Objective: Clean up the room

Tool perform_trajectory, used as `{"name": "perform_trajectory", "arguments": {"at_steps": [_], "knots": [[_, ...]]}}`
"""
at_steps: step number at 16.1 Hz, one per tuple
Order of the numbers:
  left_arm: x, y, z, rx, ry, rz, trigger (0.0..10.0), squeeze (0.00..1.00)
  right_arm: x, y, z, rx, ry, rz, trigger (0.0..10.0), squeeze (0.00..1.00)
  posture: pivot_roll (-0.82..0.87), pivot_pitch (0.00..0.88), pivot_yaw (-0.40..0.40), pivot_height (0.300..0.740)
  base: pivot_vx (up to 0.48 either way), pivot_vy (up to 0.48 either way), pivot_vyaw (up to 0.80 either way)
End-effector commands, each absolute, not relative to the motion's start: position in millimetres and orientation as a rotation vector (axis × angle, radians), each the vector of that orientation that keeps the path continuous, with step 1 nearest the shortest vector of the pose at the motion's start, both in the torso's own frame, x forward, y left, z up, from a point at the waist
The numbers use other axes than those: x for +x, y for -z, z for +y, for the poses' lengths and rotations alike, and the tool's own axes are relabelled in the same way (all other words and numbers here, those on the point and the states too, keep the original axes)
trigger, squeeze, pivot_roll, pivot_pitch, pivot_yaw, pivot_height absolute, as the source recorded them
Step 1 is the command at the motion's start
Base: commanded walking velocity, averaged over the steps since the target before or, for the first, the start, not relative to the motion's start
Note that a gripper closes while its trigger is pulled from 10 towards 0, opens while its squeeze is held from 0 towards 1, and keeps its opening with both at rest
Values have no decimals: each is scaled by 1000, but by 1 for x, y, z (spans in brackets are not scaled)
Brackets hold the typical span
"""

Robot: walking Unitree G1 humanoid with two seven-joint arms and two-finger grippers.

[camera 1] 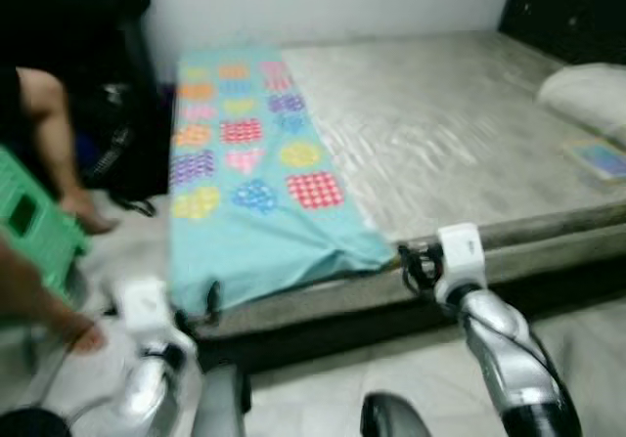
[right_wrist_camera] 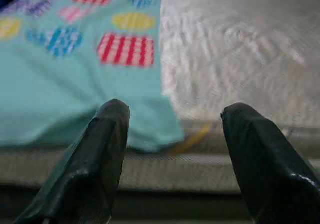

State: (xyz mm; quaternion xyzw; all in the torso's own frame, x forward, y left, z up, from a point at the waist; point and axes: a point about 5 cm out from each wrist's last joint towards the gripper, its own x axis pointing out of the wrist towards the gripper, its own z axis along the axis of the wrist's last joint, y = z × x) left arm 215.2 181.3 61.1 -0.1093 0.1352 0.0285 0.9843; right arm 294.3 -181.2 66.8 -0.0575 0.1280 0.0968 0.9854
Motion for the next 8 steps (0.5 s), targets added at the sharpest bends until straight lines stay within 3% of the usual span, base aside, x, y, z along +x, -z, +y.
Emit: {"name": "perform_trajectory", "arguments": {"at_steps": [1, 5, 8], "knots": [[221, -73, 189, -195, -73, 217, 10000, 0, 301, -79, -179, -120, -208, 208, 10000, 0, -79, 0, -27, 605, 0, 0, 0], [221, -74, 190, -213, -62, 208, 10000, 0, 299, -79, -177, -129, -227, 201, 10000, 0, -79, 0, -26, 605, 0, 0, 0], [222, -74, 189, -215, -51, 203, 10000, 0, 300, -79, -175, -127, -236, 197, 10000, 0, -80, 0, -24, 605, 284, 0, 0]]}}
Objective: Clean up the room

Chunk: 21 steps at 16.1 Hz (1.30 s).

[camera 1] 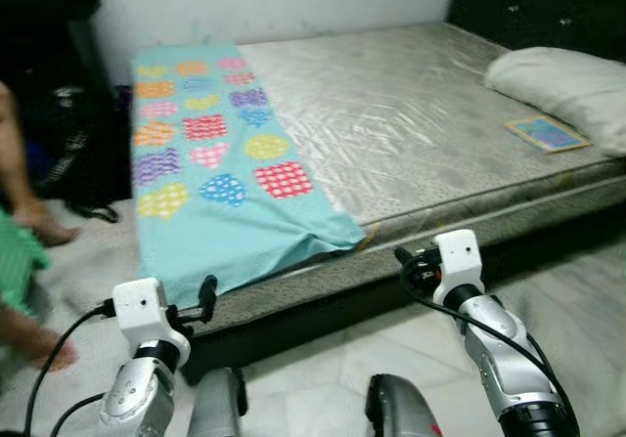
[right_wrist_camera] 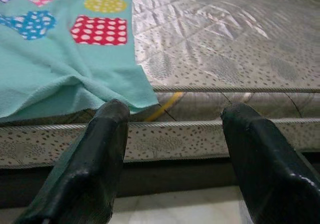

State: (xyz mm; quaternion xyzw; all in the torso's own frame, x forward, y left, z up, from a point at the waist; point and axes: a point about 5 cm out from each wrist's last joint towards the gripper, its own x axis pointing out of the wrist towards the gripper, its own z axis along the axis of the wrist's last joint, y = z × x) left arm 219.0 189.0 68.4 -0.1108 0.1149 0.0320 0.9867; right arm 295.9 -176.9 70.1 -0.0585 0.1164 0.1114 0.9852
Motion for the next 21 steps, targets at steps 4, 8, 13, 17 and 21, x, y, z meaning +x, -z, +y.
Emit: {"name": "perform_trajectory", "arguments": {"at_steps": [4, 8, 13, 17, 21], "knots": [[223, -75, 188, -219, -45, 203, 10000, 0, 299, -80, -173, -133, -256, 188, 10000, 0, -78, 0, -25, 605, 298, 0, 103], [222, -74, 188, -221, -43, 206, 10000, 0, 299, -79, -171, -129, -272, 187, 10000, 0, -77, 0, -26, 605, 304, 0, 530], [223, -73, 187, -219, -43, 218, 10000, 0, 297, -76, -170, -121, -275, 198, 10000, 0, -79, 0, -23, 605, 242, 0, 0], [223, -72, 187, -217, -49, 228, 10000, 0, 295, -75, -164, -141, -319, 198, 10000, 0, -77, 0, -23, 605, 0, 0, 0], [222, -71, 187, -220, -48, 235, 10000, 0, 293, -74, -160, -146, -346, 199, 10000, 0, -74, 0, -26, 570, 0, 0, 0]]}}
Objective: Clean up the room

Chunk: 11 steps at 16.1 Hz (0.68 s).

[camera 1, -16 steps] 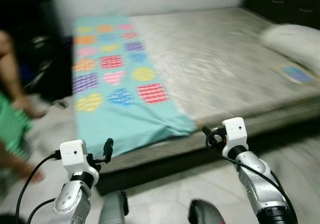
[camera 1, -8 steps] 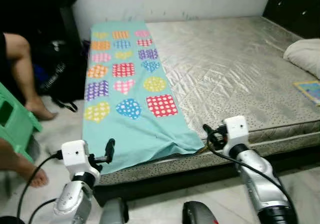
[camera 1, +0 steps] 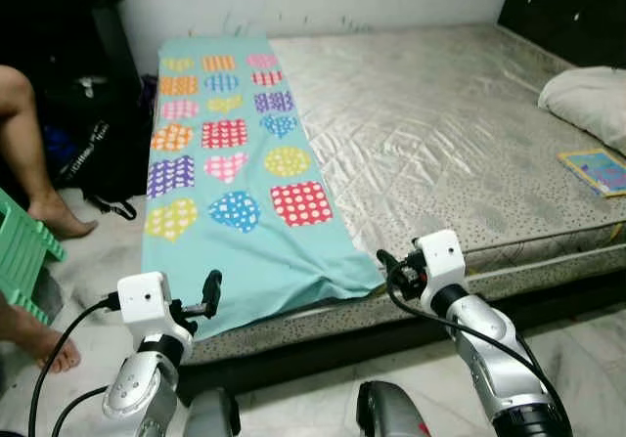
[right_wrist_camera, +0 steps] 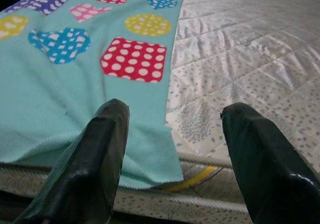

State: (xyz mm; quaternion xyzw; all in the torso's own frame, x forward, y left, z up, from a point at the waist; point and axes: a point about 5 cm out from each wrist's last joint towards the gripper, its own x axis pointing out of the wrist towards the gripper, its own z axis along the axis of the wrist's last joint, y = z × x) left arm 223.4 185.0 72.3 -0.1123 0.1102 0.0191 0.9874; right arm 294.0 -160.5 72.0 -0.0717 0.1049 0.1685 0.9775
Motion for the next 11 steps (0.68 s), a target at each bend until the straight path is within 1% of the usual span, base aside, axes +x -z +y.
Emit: {"name": "perform_trajectory", "arguments": {"at_steps": [1, 3, 4, 9, 11], "knots": [[222, -71, 186, -221, -48, 236, 10000, 0, 293, -74, -160, -148, -350, 199, 10000, 0, -74, 0, -25, 555, 0, 0, 0], [222, -72, 185, -229, -31, 226, 10000, 0, 293, -75, -159, -149, -362, 193, 10000, 0, -75, 0, -24, 531, 0, 0, 0], [223, -73, 184, -231, -22, 221, 10000, 0, 292, -75, -158, -149, -378, 191, 10000, 0, -77, 0, -23, 526, 251, 0, 0], [224, -74, 184, -234, -14, 215, 10000, 0, 289, -75, -154, -173, -417, 178, 10000, 0, -77, 0, -22, 526, 319, 0, 0], [224, -74, 183, -234, -12, 214, 10000, 0, 289, -75, -153, -177, -424, 176, 10000, 0, -76, 0, -21, 526, 392, 0, 531]]}}
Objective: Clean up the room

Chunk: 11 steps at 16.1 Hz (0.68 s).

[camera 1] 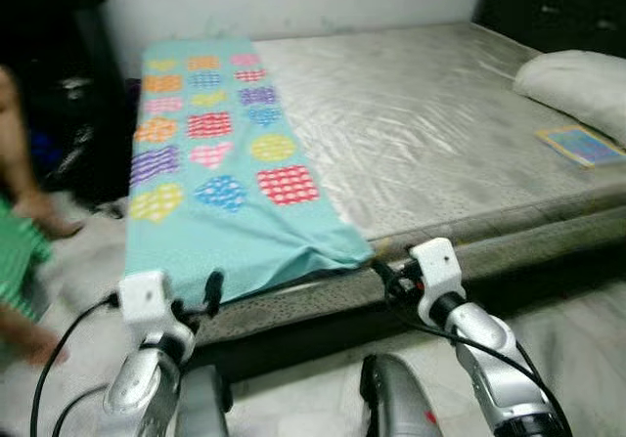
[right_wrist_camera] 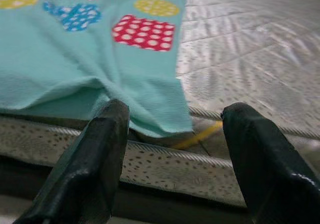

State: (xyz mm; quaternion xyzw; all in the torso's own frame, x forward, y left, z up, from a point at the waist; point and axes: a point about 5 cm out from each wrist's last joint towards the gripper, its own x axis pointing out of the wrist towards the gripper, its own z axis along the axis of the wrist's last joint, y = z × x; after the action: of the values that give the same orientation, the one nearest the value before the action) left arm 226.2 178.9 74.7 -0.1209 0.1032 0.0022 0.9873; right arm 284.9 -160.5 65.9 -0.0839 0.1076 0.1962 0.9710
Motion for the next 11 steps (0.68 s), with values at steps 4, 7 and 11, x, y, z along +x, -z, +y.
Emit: {"name": "perform_trajectory", "arguments": {"at_steps": [4, 7, 11], "knots": [[225, -74, 183, -232, -9, 213, 10000, 0, 289, -76, -151, -186, -439, 168, 10000, 0, -77, 0, -20, 526, 462, 0, 683], [226, -74, 183, -233, -10, 211, 10000, 0, 290, -75, -151, -188, -445, 165, 10000, 0, -77, 0, -21, 526, 394, 0, 398], [226, -70, 186, -231, -43, 229, 10000, 0, 292, -75, -150, -197, -440, 168, 10000, 0, -74, 0, -24, 526, 75, 0, 0]]}}
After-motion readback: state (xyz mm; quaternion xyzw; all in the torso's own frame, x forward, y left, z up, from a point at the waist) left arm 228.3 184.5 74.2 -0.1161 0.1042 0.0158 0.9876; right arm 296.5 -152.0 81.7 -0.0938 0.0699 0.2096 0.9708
